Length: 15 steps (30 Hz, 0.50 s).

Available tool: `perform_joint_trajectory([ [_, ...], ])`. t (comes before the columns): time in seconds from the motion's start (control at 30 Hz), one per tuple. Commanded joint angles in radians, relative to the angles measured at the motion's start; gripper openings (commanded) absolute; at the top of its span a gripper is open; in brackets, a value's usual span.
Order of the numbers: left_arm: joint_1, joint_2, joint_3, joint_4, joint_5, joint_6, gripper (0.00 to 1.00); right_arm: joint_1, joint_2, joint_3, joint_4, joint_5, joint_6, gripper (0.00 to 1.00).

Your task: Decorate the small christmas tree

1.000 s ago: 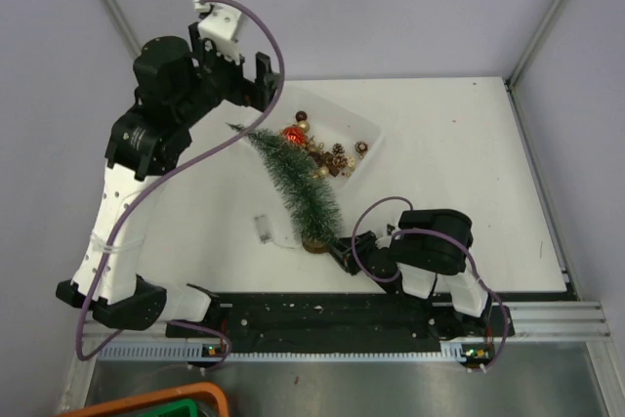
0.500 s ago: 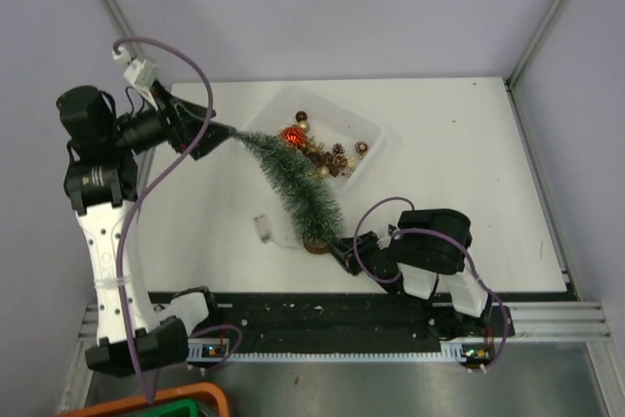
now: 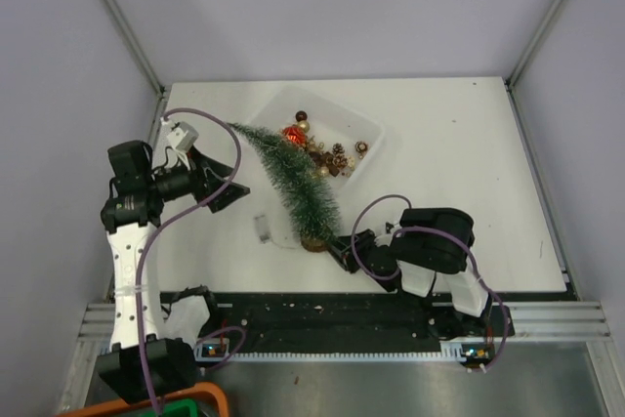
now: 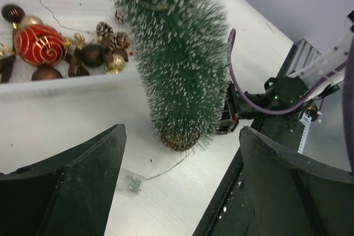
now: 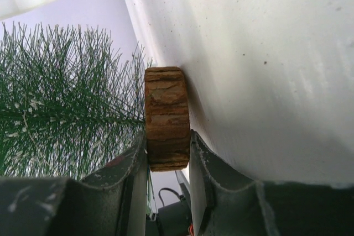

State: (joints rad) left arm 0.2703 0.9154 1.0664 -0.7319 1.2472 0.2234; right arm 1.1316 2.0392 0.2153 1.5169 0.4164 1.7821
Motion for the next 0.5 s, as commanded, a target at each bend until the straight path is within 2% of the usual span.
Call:
perform_joint_trajectory([
  [0.0,-0.012,0.005,-0.136,0.259,0.055,-0.097,0.88,-0.007,-0.013,0.012,-0.047,-0.05,0.016,0.0],
  [0.17,-0.077,-0.016,-0.275,0.638,-0.015,-0.367,0.84,-0.009,-0.04,0.045,-0.104,-0.076,-0.012,0.0],
  [0.33,-0.19,0.01,-0.33,0.839,-0.147,-0.436,0.78,-0.009,-0.045,0.065,-0.132,-0.093,-0.024,0.0],
  [0.47,-0.206,0.048,-0.358,1.008,-0.195,-0.548,0.77,-0.009,-0.056,0.064,-0.138,-0.102,-0.032,0.0],
])
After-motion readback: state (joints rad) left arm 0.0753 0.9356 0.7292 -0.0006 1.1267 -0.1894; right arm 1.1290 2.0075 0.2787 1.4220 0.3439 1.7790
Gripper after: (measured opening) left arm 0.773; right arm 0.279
